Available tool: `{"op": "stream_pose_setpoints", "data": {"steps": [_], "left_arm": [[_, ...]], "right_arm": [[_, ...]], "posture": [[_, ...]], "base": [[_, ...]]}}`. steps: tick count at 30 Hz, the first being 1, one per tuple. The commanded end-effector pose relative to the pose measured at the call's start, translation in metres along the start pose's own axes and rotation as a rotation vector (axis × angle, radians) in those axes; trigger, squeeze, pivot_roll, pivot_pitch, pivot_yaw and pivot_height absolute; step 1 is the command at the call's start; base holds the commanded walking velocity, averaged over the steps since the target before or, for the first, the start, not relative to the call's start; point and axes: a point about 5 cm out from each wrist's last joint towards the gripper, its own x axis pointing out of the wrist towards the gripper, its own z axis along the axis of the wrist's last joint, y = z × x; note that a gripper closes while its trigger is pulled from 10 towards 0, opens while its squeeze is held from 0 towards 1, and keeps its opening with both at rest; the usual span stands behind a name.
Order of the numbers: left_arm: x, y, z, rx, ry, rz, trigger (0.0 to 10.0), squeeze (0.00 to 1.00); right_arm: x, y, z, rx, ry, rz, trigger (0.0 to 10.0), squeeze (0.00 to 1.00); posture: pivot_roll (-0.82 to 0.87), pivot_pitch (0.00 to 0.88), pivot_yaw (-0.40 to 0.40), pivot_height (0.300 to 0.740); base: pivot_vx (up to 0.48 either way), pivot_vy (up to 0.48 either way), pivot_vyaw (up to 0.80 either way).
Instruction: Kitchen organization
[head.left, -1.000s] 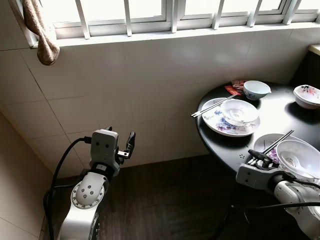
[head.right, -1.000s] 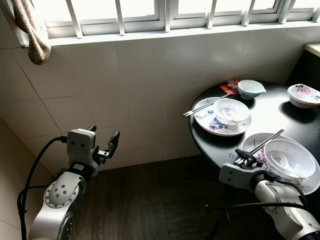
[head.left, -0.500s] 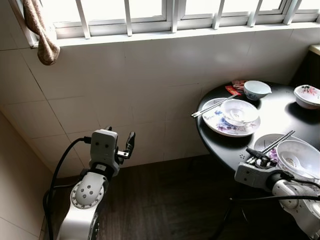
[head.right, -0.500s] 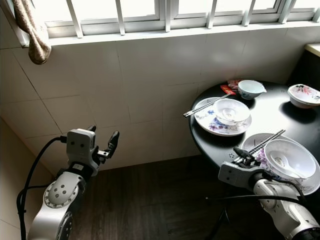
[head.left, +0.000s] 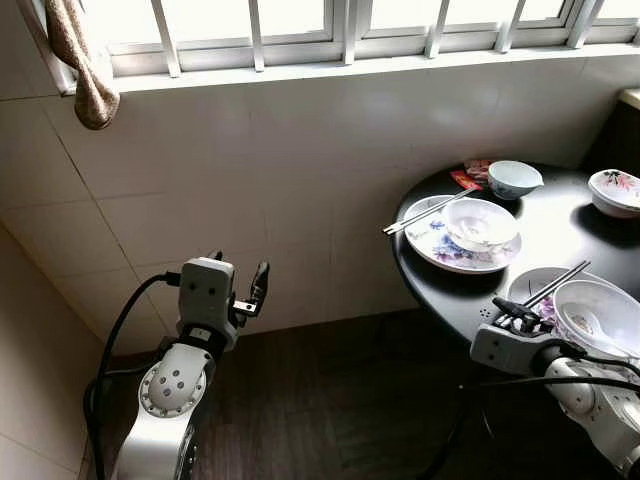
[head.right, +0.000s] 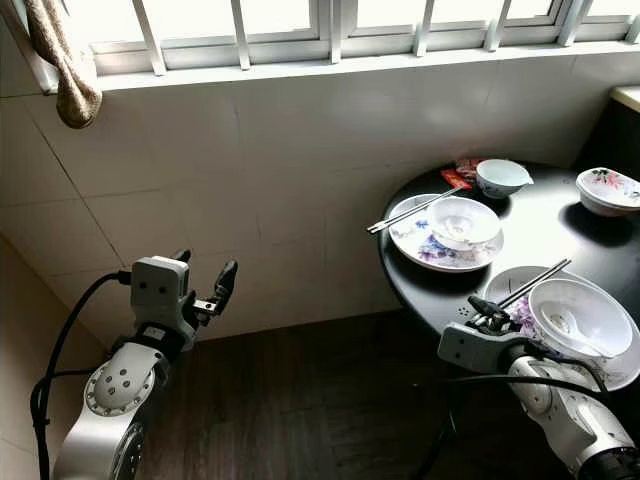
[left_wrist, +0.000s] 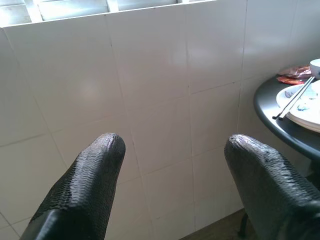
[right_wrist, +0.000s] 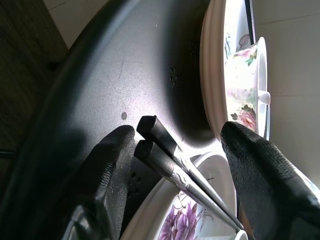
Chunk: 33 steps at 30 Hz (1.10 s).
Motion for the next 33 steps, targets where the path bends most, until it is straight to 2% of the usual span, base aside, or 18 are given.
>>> {"op": "stream_pose_setpoints", "data": {"steps": [1, 12, 33], "left_arm": [[-0.001, 0.002, 0.002, 0.007, 0.0, -0.001, 10.0, 0.0], [-0.002, 0.002, 0.003, 0.009, -0.001, 0.001, 10.0, 0.0], [-0.001, 0.002, 0.004, 0.009, -0.006, 0.006, 10.0, 0.0]], "right_arm": [[0.002, -0.003, 0.0, -0.01, -0.006, -0.012, 10.0, 0.0], [0.008, -0.002, 0.0, -0.011, -0.019, -0.011, 10.0, 0.0], [0.019, -0.014, 0.004, -0.005, -0.05, -0.056, 10.0, 0.0]], "posture": [[0.09, 0.0, -0.018, 0.74], [0.1, 0.0, -0.02, 0.74], [0.1, 0.0, -0.027, 0.74]], "base": [[0.0, 0.0, 0.0], [0.0, 0.0, 0.0], [0.0, 0.0, 0.0]]}}
